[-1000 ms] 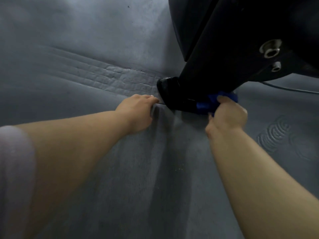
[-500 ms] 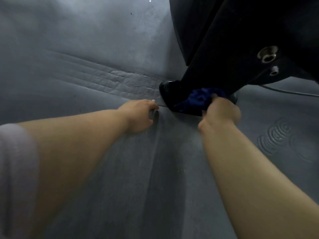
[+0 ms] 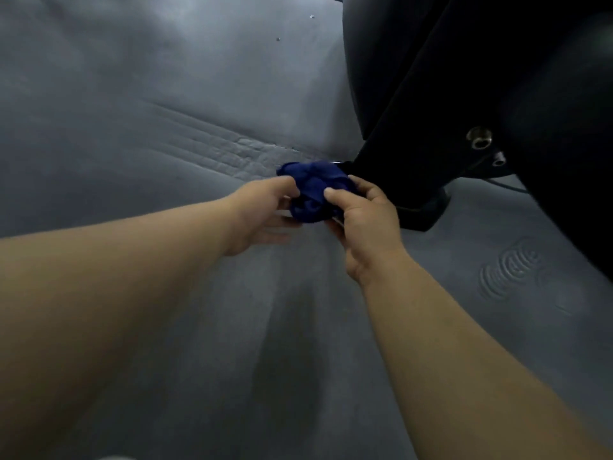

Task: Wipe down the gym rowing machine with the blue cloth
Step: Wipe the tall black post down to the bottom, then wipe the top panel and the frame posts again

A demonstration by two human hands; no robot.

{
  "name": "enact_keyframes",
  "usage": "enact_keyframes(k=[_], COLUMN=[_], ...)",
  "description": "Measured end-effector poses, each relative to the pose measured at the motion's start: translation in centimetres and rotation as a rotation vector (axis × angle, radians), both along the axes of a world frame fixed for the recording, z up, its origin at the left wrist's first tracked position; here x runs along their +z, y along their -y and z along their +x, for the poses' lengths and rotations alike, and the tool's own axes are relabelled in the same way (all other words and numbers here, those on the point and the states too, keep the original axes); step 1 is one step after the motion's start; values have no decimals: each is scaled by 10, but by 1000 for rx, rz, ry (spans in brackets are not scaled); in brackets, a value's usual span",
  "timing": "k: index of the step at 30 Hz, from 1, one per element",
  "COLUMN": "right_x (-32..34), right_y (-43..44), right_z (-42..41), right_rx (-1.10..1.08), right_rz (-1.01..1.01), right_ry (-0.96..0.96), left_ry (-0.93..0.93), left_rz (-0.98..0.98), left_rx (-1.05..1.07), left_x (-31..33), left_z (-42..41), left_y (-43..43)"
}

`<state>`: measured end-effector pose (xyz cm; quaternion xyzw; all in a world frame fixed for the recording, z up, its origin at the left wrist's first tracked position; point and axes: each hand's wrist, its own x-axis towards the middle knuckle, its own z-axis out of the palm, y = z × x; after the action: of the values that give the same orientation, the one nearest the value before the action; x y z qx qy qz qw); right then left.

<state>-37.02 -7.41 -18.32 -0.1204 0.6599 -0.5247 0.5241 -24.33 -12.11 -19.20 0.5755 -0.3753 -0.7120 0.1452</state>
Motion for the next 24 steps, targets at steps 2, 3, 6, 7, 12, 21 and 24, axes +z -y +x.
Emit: enact_keyframes(k=[2, 3, 6, 7, 12, 21, 24], right_x=[28, 43, 94, 114, 247, 526, 601], right_y=[-19, -28, -53, -60, -69, -11, 13], right_z=[7, 12, 26, 30, 52, 89, 102], right_rx=[112, 161, 268, 289, 315, 606, 615], right_rz=[53, 72, 159, 177, 104, -69, -144], right_ry=[-35, -50, -94, -106, -115, 233, 251], left_ry=[-85, -96, -80, -67, -100, -234, -343], left_rz=[90, 110, 127, 125, 77, -31, -86], left_rx=[83, 88, 84, 97, 182, 149, 38], left_x=[31, 46, 100, 121, 254, 536, 616], left_z=[17, 25, 44, 49, 76, 155, 175], left_y=[-17, -27, -57, -64, -80, -29, -6])
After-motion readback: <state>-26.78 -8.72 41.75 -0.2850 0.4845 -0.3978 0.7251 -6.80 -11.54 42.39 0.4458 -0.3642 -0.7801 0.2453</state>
